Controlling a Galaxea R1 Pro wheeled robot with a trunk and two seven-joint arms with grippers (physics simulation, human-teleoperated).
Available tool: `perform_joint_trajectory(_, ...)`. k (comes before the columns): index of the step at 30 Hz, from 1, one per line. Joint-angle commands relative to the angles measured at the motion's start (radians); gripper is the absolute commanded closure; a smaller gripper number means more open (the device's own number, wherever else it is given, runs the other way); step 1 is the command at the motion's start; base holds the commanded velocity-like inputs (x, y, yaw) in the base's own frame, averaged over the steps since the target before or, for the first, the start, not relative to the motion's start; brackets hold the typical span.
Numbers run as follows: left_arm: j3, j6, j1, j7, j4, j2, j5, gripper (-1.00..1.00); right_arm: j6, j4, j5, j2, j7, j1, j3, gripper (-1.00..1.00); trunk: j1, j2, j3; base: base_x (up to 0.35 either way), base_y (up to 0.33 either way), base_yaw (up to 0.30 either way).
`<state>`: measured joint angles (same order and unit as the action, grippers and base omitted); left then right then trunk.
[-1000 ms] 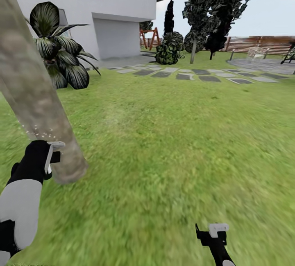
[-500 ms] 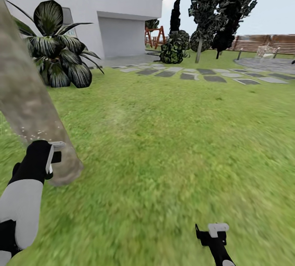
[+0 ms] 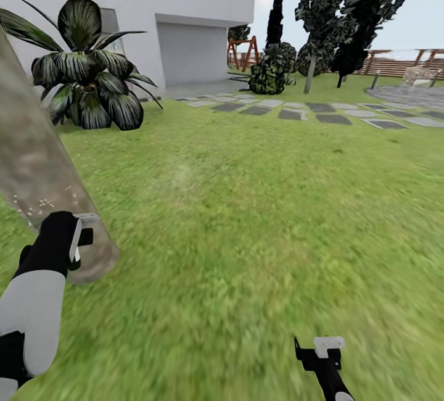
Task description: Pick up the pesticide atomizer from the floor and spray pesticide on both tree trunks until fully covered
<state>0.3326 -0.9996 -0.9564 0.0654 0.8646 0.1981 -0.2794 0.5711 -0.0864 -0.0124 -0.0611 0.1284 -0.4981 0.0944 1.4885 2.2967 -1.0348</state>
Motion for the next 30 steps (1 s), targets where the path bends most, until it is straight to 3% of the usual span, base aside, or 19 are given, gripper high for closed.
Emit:
perform_joint_trajectory(1, 0.000, -0.004, -0.001, 0.007, 0.001, 0.000, 0.005, 1.00, 0.001, 0.000, -0.001, 0.000, 0.009, 0.000, 0.008, -1.00, 0.000, 0.000, -0.001, 0.279, -0.154, 0.176)
perform_joint_trajectory(13, 0.000, -0.004, 0.003, 0.007, 0.001, -0.002, 0.003, 1.00, 0.001, 0.000, -0.001, 0.000, 0.008, 0.000, 0.008, -1.00, 0.000, 0.000, -0.001, 0.265, -0.166, 0.269)
perform_joint_trajectory(22, -0.001, -0.003, 0.004, 0.007, 0.000, 0.000, 0.003, 1.00, 0.001, 0.000, -0.001, 0.001, 0.008, 0.000, 0.008, -1.00, 0.000, 0.000, -0.001, 0.033, -0.265, 0.276)
perform_joint_trajectory(30, 0.000, -0.002, 0.005, 0.007, -0.001, 0.000, 0.003, 1.00, 0.001, 0.000, -0.001, 0.000, 0.008, 0.000, 0.008, -1.00, 0.000, 0.000, -0.001, 0.166, -0.247, 0.038)
